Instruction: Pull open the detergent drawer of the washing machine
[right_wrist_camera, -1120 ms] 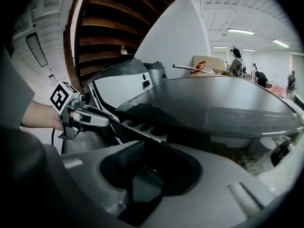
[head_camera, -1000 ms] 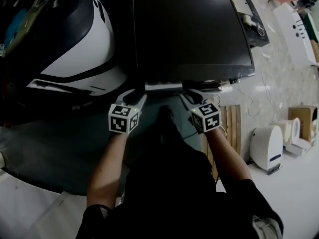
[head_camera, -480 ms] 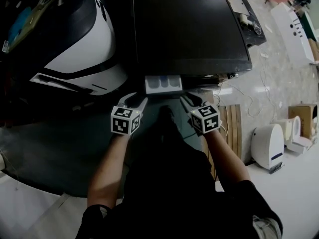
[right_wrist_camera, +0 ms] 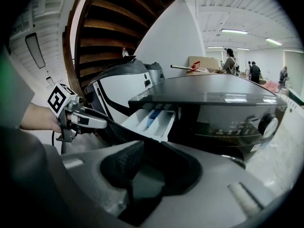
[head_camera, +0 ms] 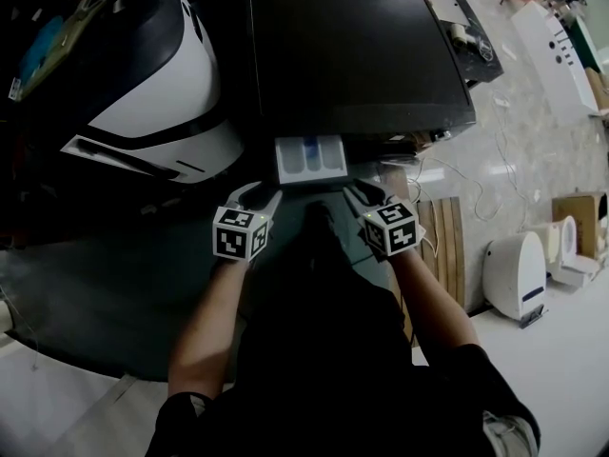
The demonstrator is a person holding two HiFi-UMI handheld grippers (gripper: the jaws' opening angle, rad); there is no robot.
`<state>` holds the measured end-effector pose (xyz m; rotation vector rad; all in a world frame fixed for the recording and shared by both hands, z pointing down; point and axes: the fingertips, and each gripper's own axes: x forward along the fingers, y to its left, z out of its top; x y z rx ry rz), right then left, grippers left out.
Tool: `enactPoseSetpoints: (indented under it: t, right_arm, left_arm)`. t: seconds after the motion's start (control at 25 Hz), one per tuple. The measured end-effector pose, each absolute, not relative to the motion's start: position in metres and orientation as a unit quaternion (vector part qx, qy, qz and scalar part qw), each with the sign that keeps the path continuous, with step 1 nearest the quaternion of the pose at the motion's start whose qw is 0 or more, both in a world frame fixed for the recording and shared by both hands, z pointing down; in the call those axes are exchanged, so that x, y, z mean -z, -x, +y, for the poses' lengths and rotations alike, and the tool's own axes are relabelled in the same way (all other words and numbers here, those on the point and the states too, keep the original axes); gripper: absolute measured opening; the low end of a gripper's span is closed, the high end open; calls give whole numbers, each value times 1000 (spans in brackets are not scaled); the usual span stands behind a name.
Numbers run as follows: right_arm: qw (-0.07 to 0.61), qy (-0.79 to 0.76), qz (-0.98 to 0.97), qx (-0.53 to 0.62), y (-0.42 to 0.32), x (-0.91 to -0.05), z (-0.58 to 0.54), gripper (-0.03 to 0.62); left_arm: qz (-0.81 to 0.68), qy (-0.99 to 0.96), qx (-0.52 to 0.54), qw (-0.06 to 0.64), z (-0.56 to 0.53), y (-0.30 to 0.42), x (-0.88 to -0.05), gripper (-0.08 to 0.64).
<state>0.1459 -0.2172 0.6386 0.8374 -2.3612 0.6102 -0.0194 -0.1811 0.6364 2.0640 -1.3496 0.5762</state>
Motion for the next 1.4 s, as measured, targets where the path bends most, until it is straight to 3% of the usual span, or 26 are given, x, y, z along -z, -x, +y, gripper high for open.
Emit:
enactPoseSetpoints:
  t: [1.16, 1.4]
  right_arm:
    - [279, -337, -867, -238, -158, -638, -173, 111]
    - [309, -343, -853, -244, -157, -634, -171, 112]
  left_arm:
    - [-502, -782, -213, 301, -135, 11, -636, 133]
    - [-505, -777, -229, 298, -132, 19, -631, 86]
